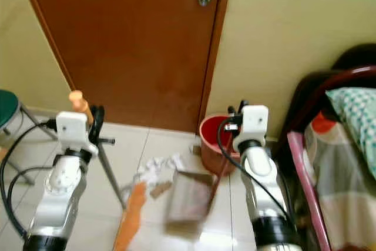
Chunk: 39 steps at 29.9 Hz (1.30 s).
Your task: Sweep floor
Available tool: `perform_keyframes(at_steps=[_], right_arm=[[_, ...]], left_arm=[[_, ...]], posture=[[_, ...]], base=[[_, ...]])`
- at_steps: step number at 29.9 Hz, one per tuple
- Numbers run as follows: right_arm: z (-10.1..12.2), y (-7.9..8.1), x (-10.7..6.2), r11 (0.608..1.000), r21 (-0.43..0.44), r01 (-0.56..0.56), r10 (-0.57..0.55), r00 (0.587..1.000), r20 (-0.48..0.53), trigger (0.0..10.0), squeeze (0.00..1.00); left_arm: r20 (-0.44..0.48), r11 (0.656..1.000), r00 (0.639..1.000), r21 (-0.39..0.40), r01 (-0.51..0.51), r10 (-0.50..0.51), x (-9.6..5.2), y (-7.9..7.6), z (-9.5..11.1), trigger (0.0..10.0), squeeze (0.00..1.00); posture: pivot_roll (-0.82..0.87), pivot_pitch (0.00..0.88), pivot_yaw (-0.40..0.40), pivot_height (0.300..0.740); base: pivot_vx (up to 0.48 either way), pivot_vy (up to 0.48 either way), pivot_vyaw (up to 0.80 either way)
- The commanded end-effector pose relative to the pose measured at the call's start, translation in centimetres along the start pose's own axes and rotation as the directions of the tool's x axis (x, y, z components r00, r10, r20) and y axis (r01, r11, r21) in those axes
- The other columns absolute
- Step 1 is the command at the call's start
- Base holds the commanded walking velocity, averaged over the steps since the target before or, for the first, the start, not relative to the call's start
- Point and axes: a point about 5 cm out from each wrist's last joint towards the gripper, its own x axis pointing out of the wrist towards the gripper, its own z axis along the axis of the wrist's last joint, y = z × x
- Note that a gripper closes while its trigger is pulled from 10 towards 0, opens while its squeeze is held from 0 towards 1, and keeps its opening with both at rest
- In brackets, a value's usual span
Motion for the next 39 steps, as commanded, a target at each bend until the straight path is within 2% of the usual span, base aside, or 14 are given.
perform_keyframes(at_steps=[1,5,7,10,14,21,25,29,32,33,34,36,38,39], right_arm=[[0.6,-1.3,0.4,0.999,-0.034,0.024,-0.024,0.999,0.021,10.0,0.0],[0.5,-1.9,0.8,0.999,-0.046,0.03,-0.029,0.999,0.014,10.0,0.0],[0.2,-2.7,1.3,0.997,-0.066,0.047,-0.047,0.999,0.001,10.0,0.0],[0.0,-3.1,1.4,0.996,-0.069,0.056,-0.056,0.998,-0.003,10.0,0.0],[-1.1,-3.8,1.6,0.992,-0.109,0.06,-0.065,0.997,-0.043,10.0,0.0],[-2.6,-4.7,1.5,0.984,-0.167,0.068,-0.085,0.992,-0.096,10.0,0.0],[-3.1,-5.5,1.6,0.977,-0.19,0.097,-0.119,0.987,-0.111,10.0,0.0],[-3.5,-5.6,1.6,0.975,-0.196,0.106,-0.131,0.984,-0.121,10.0,0.0],[-4.2,-5.3,1.5,0.973,-0.201,0.11,-0.14,0.98,-0.14,10.0,0.0],[-4.2,-5.3,1.5,0.973,-0.201,0.11,-0.14,0.98,-0.14,10.0,0.0],[-4.3,-5.3,1.5,0.973,-0.202,0.111,-0.142,0.98,-0.141,10.0,0.0],[-4.3,-5.3,1.5,0.973,-0.203,0.113,-0.143,0.98,-0.138,10.0,0.0],[-4.3,-5.2,1.5,0.972,-0.206,0.112,-0.141,0.981,-0.134,10.0,0.0],[-4.3,-5.2,1.5,0.972,-0.206,0.112,-0.141,0.981,-0.134,10.0,0.0]], left_arm=[[0.128,1.0,0.992,-0.016,0.019,-0.017,0.8,-0.7,2.7,10.0,0.0],[0.133,1.0,0.991,-0.005,0.022,-0.021,0.7,-0.5,2.6,10.0,0.0],[0.102,1.0,0.995,0.004,0.013,-0.014,0.7,-0.2,1.7,10.0,0.0],[0.091,1.0,0.996,0.013,0.015,-0.016,0.6,-0.2,1.4,10.0,0.0],[0.024,0.999,0.999,0.014,0.035,-0.035,1.0,-0.5,0.1,10.0,0.0],[-0.037,0.999,0.999,-0.019,0.028,-0.029,1.9,-0.6,-0.9,10.0,0.0],[-0.042,0.997,0.997,-0.024,0.069,-0.07,3.3,-1.7,-0.7,10.0,0.0],[-0.052,0.994,0.993,-0.02,0.106,-0.107,3.7,-2.3,-0.8,10.0,0.0],[-0.102,0.979,0.974,-0.037,0.199,-0.202,4.5,-3.9,-1.4,10.0,0.0],[-0.102,0.979,0.974,-0.037,0.199,-0.202,4.5,-3.9,-1.4,10.0,0.0],[-0.123,0.968,0.961,-0.051,0.244,-0.249,4.6,-4.8,-1.6,10.0,0.0],[-0.12,0.958,0.951,-0.064,0.281,-0.286,4.7,-5.5,-1.5,10.0,0.0],[-0.12,0.925,0.918,-0.089,0.369,-0.378,4.6,-7.3,-1.2,10.0,0.0],[-0.12,0.925,0.918,-0.089,0.369,-0.378,4.6,-7.3,-1.2,10.0,0.0]], posture=[[-0.03,0.0,-0.025,0.74],[-0.02,0.0,-0.022,0.74],[-0.02,0.0,-0.019,0.74],[-0.02,0.0,-0.019,0.74],[-0.02,0.013,-0.015,0.74],[-0.02,0.05,-0.013,0.74],[-0.01,0.096,-0.011,0.74],[-0.01,0.115,-0.008,0.74],[-0.01,0.12,-0.008,0.74],[-0.01,0.12,-0.008,0.74],[-0.01,0.122,-0.01,0.74],[0.0,0.124,-0.011,0.74],[-0.01,0.126,-0.012,0.74],[-0.01,0.126,-0.012,0.74]], base=[[0.0,0.0,0.0],[0.0,0.0,0.0],[0.0,0.0,0.0],[0.0,0.0,0.0],[0.0,0.0,0.0],[0.0,0.0,0.0],[0.0,0.0,0.0],[0.0,0.0,0.0],[0.0,0.0,0.0],[0.0,0.0,0.0],[0.0,0.0,0.0],[0.0,0.0,0.0],[0.0,0.0,0.0],[0.0,0.0,0.0]])
